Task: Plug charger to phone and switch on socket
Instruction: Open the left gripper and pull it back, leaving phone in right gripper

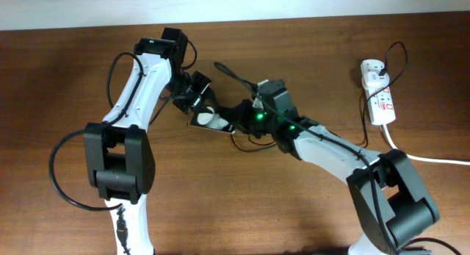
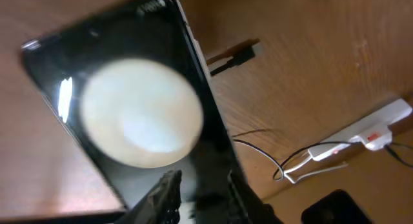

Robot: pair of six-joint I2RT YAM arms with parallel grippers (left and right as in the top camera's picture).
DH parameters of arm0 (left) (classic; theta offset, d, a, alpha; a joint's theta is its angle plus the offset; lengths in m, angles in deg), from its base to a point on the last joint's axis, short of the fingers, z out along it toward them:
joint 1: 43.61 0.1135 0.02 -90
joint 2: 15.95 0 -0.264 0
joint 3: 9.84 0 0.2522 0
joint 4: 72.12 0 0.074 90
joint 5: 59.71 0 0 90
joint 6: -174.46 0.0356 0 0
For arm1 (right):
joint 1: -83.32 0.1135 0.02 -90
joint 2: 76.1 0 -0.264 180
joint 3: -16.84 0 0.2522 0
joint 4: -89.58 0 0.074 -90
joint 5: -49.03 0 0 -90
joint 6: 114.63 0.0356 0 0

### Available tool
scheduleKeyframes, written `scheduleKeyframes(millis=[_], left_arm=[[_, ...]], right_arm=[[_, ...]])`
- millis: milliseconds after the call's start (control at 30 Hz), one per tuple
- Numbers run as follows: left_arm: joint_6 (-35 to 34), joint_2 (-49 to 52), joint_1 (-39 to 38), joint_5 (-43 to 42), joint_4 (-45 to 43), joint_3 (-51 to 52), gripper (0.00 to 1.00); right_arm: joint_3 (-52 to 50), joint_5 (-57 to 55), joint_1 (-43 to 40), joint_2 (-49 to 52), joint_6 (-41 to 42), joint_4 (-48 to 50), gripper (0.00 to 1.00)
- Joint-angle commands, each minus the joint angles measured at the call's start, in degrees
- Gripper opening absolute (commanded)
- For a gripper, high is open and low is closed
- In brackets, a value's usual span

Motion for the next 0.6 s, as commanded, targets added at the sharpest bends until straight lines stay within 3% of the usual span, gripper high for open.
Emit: scheduleKeyframes(millis=[0, 67, 133, 200, 233, 467, 567], left_arm=[[13.62, -0.13, 0.20, -5.22, -3.17, 0.26, 0.38], [24.00, -0.13, 0.20, -11.02, -5.66, 0.26, 0.56], [25.11, -0.13, 0.20, -11.32, -6.03, 0.26, 0.67], [25.11, -0.13, 0.20, -11.32, -6.03, 0.26, 0.90], [25.11, -0.13, 0.20, -11.32, -6.10, 0.26, 0.97], [25.14, -0.13, 0.20, -11.61, -7.96, 0.26, 0.99], [31.12, -0.13, 0.20, -14.93, -8.63, 0.26, 1.00]], right_arm=[[1.51, 1.64, -1.36, -1.31, -2.43, 0.09, 0.04], [1.51, 1.60, -1.66, -1.77, -3.41, -0.13, 0.04], [1.51, 1.57, -1.92, -2.14, -4.09, -0.70, 0.04], [1.51, 1.18, -2.75, -3.04, -4.87, -2.89, 0.04], [1.51, 1.18, -3.17, -3.43, -5.31, -3.50, 0.04], [1.51, 1.20, -5.38, -6.27, -6.21, -6.29, 0.04], [1.51, 1.44, -5.53, -6.27, -6.19, -6.97, 0.04]])
